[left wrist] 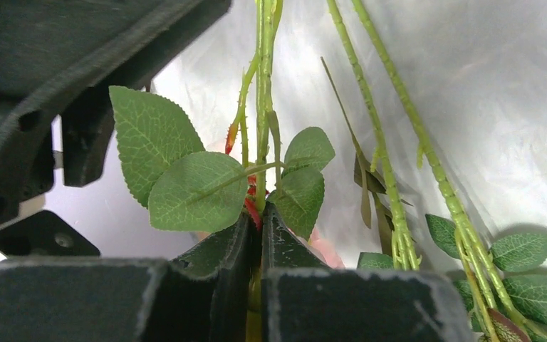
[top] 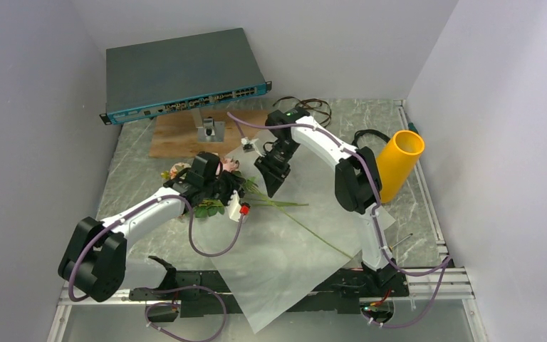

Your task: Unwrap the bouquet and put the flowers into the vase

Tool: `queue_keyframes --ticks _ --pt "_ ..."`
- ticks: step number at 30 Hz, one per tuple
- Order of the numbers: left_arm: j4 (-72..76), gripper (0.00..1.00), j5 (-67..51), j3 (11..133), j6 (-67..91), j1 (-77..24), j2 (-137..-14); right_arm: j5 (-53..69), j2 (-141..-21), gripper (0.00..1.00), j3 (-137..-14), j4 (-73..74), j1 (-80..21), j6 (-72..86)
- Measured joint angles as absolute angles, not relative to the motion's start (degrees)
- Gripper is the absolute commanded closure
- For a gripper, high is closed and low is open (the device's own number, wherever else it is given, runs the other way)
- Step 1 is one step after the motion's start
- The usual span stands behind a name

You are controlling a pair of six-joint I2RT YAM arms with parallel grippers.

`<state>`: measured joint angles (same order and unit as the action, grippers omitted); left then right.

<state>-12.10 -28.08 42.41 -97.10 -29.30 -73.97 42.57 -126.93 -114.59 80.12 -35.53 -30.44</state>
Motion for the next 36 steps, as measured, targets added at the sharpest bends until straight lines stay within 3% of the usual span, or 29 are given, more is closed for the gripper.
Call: queue_keyframes --ticks 13,16,19,22,23,26,31,34,36 --pt "-10.09 1.00 -26.63 41.10 -97.86 -29.61 -73.84 45.45 -130.54 0.58 -116.97 83.96 -35.79 -30.46" --pt "-10.09 1.00 -26.63 41.10 -97.89 -29.65 -73.84 45.43 -130.76 0.61 -116.95 84.07 -36.38 -30.48" --pt "-10.04 1.00 -26.63 41.10 -97.89 -29.74 -73.84 45.45 -130.78 0.72 -116.95 84.20 -36.93 -30.48" --pt "-10.04 1.00 -26.63 41.10 -97.95 -29.74 -73.82 45.28 -130.78 0.96 -116.95 84.20 -37.19 -30.87" --pt "-10.04 0.99 -26.61 41.10 -98.00 -29.76 -73.82 45.28 -130.78 1.00 -116.95 84.18 -37.21 -31.00" --pt "-10.04 0.83 -26.22 41.10 -97.97 -29.87 -73.82 45.10 -130.80 1.00 -116.95 84.23 -37.23 -30.92" --pt "-9.50 0.39 -24.49 41.17 -95.90 -30.09 -73.67 44.99 -130.56 1.00 -116.31 83.59 -37.12 -30.85" --pt "-10.50 0.26 -23.00 41.74 -92.38 -30.09 -72.71 44.84 -128.33 1.00 -112.31 80.44 -36.71 -29.74" --pt "-11.53 0.22 -22.33 42.76 -89.56 -30.09 -71.50 44.80 -125.60 1.00 -109.23 77.95 -36.07 -28.62"
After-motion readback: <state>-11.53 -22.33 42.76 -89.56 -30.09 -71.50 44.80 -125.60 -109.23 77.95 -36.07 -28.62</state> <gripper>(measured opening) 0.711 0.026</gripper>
